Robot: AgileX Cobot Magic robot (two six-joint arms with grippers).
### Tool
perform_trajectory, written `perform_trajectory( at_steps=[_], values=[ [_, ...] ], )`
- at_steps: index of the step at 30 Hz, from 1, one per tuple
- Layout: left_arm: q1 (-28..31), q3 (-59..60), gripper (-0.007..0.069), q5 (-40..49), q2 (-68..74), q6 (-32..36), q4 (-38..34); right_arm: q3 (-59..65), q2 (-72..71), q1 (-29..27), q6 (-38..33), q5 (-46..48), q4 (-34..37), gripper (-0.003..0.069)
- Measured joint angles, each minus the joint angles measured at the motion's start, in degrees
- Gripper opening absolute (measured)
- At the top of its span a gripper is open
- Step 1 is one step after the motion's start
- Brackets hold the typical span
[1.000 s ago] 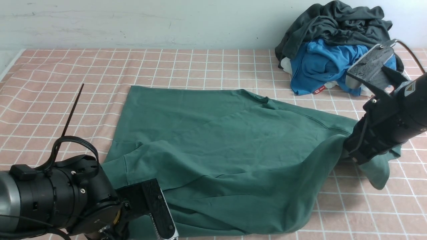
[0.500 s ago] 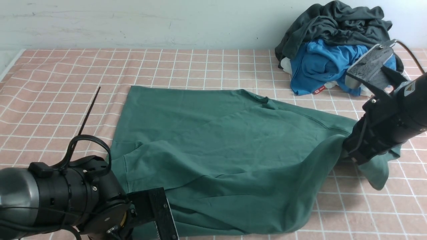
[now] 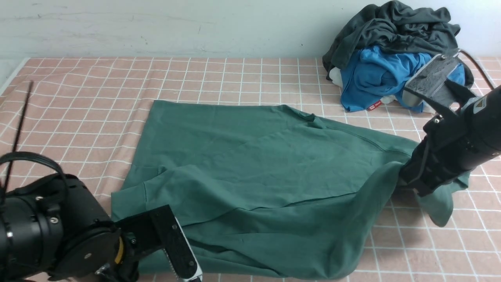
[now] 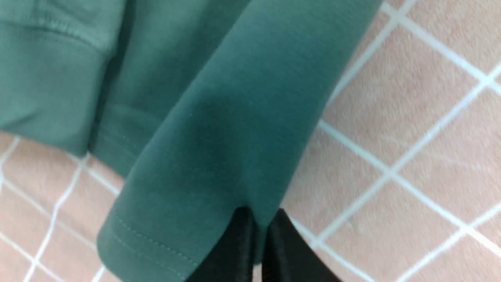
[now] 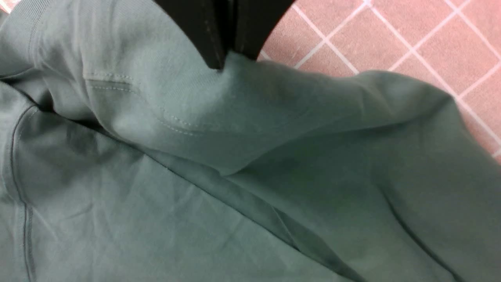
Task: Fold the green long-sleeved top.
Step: Use both arms to drag the lower edge of the fabric forward and fold it over the upper edge
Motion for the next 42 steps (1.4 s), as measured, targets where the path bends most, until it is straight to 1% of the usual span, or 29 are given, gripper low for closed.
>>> perform_trajectory(
  at_steps=[2, 3, 4, 5, 6, 7, 8, 10, 12, 14, 16, 17, 18, 20, 24, 25, 26, 28, 29, 30, 34, 35, 36, 37, 38, 39, 42],
  values=[
    [0.00, -1.30, 0.0006, 4.19, -0.87, -2.68, -0.29, 0.00, -0.11, 0.00, 0.25, 0.98, -1.96, -0.0002],
    [0.00, -2.75, 0.0006, 7.01, -1.46, -4.73, -0.34, 0.00, -0.66, 0.00, 1.17, 1.90, -4.31, -0.0002],
    [0.00, -3.04, 0.0006, 7.48, -1.46, -5.09, -0.34, 0.00, -0.75, 0.00, 1.44, 2.04, -4.79, -0.0002],
    [0.00, -4.30, 0.0006, 9.38, -1.82, -6.46, -0.34, 0.00, -1.37, 0.00, 2.95, 2.63, -7.50, -0.0002],
    [0.11, -7.70, 0.0006, 13.50, -2.30, -8.92, -0.28, 0.00, -2.45, 0.00, 6.07, 3.17, -12.49, -0.0002],
    [0.24, -8.96, 0.0006, 14.62, -2.53, -9.57, -0.23, 0.00, -3.06, 0.00, 7.38, 3.39, -14.45, -0.0002],
    [0.85, -12.10, 0.0006, 16.61, -2.80, -10.37, -0.23, 0.00, -3.81, 0.00, 10.12, 3.57, -18.78, -0.0002],
    [2.34, -16.39, 0.0006, 17.75, -3.04, -10.93, -0.23, 0.00, -4.44, 0.00, 13.09, 3.58, -23.80, -0.0002],
    [4.70, -20.63, 0.0007, 17.67, -3.04, -11.33, -0.29, 0.00, -4.45, 0.00, 14.36, 2.92, -26.42, -0.0002],
    [8.35, -25.01, 0.0007, 16.36, -2.52, -11.33, -0.29, 0.00, -4.22, 0.00, 15.01, 0.81, -28.19, -0.0002],
    [12.59, -29.06, 0.0008, 13.07, -0.91, -11.33, -0.59, 0.00, -3.43, 0.00, 14.99, -3.10, -29.68, -0.0002],
    [13.00, -29.46, 0.0009, 12.67, -0.91, -11.33, -0.60, 0.00, -3.33, 0.00, 14.99, -3.58, -29.82, -0.0002],
    [16.12, -32.96, 0.0009, 8.69, 1.78, -11.33, -1.36, 0.00, -2.19, 0.00, 14.99, -8.00, -31.36, -0.0002],
    [18.85, -36.07, 0.0009, 5.41, 5.55, -11.33, -1.96, 0.00, -0.40, 0.00, 14.87, -13.59, -33.44, -0.0002],
    [21.85, -44.08, 0.0009, -0.86, 16.66, -11.33, -2.25, 0.00, 5.30, 0.00, 15.57, -24.79, -38.52, -0.0002],
    [21.91, -44.93, 0.0009, -1.37, 17.28, -11.33, -2.18, 0.00, 5.66, -0.08, 15.86, -25.26, -39.08, -0.0002],
    [22.40, -48.36, 0.0009, -2.92, 22.51, -11.33, -1.77, 0.00, 9.01, -0.40, 17.50, -29.33, -41.27, -0.0002],
    [22.71, -52.02, 0.0009, -3.86, 27.86, -11.33, -1.02, 0.00, 12.67, -1.43, 20.80, -32.82, -44.00, -0.0002],
    [22.80, -52.94, 0.0009, -3.98, 29.87, -11.33, -0.81, 0.00, 13.07, -1.43, 20.80, -33.16, -44.31, -0.0002],
    [23.17, -56.80, 0.0014, -4.12, 35.05, -12.30, 0.24, -0.24, 16.28, -2.64, 24.61, -34.99, -47.08, -0.0001],
    [24.31, -66.12, 0.0076, -4.42, 44.95, -15.55, 1.75, -3.09, 22.48, -5.47, 35.80, -35.29, -51.88, 0.0026],
    [24.43, -67.05, 0.0094, -4.64, 45.83, -15.97, 1.85, -3.75, 23.23, -5.69, 36.85, -35.21, -52.24, 0.0032],
    [24.61, -70.11, 0.0146, -5.09, 48.56, -16.57, 2.02, -5.19, 24.62, -6.25, 39.90, -34.78, -53.28, 0.0064],
    [24.61, -70.90, 0.0162, -5.19, 49.57, -16.63, 2.09, -5.56, 24.92, -6.38, 40.58, -34.71, -53.51, 0.0074],
    [24.68, -72.70, 0.0205, -5.66, 50.97, -16.86, 2.24, -6.46, 25.49, -6.46, 41.90, -34.51, -53.96, 0.0101],
    [24.68, -74.81, 0.0267, -6.38, 52.41, -17.02, 2.39, -7.88, 25.93, -6.46, 43.00, -34.19, -54.29, 0.0148],
    [24.52, -77.70, 0.0377, -5.97, 53.25, -17.26, 2.43, -11.08, 26.03, -5.63, 43.76, -32.25, -54.52, 0.0232]
  ],
)
